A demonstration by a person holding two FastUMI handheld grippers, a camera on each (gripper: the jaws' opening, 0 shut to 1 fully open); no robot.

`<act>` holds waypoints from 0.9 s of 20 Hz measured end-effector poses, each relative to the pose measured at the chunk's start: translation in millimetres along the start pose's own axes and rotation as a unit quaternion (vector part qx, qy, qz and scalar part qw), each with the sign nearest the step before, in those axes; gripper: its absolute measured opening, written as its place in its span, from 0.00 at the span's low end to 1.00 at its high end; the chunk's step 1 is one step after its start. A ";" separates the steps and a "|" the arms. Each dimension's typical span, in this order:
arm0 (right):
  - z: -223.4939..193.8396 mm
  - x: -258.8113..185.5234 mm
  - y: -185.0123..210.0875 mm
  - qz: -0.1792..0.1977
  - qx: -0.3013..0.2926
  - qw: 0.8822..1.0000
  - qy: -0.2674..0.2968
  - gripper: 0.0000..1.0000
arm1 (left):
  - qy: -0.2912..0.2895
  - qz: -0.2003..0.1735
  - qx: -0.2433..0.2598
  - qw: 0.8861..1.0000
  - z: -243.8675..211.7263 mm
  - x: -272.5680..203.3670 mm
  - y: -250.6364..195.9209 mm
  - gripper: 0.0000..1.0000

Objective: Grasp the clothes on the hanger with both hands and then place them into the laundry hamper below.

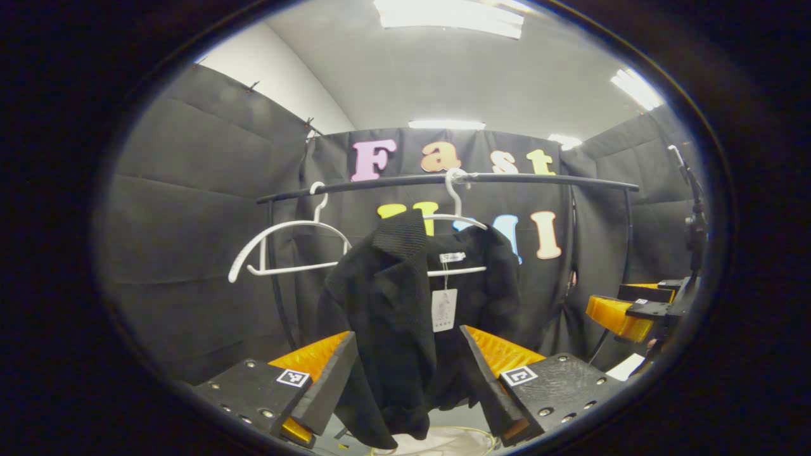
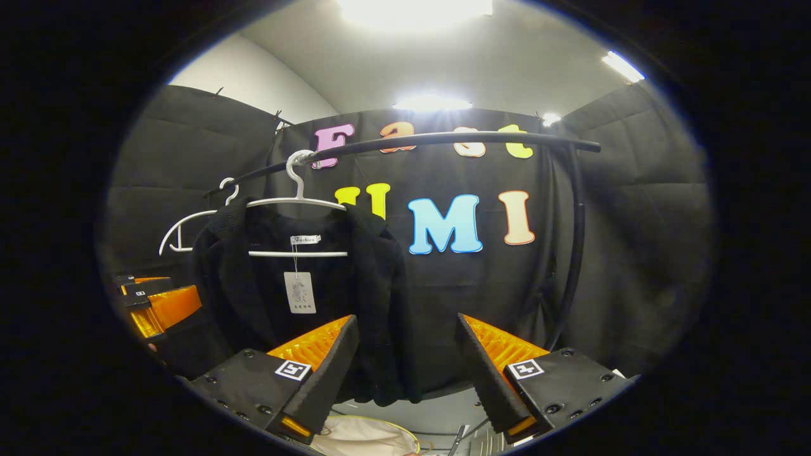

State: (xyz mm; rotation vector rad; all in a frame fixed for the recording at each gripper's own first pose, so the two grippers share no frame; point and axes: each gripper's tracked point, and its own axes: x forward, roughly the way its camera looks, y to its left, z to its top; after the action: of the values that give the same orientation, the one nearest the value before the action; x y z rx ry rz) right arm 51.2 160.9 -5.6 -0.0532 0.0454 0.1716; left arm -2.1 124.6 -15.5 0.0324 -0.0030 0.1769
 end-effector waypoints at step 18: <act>-12.3 155.8 58.1 0.153 0.051 0.986 0.030 0.97 | 0.075 0.143 -0.034 0.986 -22.5 89.8 -15.9 0.93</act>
State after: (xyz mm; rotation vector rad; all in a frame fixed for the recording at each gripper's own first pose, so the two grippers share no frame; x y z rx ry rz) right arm 194.1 243.8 -28.5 0.0507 0.1224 0.4754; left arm 89.1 125.5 -37.9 -0.0501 0.1372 0.4666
